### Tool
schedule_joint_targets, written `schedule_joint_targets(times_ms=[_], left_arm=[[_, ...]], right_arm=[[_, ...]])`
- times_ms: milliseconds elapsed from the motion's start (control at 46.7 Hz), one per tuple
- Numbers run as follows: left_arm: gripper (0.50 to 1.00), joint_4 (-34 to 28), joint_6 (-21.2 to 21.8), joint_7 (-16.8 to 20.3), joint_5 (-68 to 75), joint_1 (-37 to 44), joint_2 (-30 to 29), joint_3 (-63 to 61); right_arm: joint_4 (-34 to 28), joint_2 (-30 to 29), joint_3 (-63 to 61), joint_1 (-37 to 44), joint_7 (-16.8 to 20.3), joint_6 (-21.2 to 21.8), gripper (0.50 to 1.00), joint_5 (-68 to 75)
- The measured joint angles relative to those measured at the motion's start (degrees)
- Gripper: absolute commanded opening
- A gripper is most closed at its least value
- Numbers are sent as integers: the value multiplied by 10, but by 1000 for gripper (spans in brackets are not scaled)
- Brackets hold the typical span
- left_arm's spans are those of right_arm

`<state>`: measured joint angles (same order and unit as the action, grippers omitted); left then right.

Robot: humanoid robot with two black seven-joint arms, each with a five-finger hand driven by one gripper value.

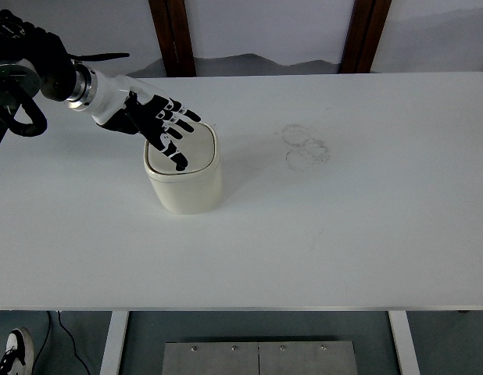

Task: Open trash can
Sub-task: 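Press the left hand's fingers down on the lid's front edge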

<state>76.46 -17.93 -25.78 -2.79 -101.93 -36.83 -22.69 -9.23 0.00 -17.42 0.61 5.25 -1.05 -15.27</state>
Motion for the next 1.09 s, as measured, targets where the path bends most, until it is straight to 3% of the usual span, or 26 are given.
schedule_joint_targets(times_ms=[1093], left_arm=[[1000,11,-2,-2,-8,-6,9,-16]], right_arm=[[0,0,0,0,1,0,995,1]])
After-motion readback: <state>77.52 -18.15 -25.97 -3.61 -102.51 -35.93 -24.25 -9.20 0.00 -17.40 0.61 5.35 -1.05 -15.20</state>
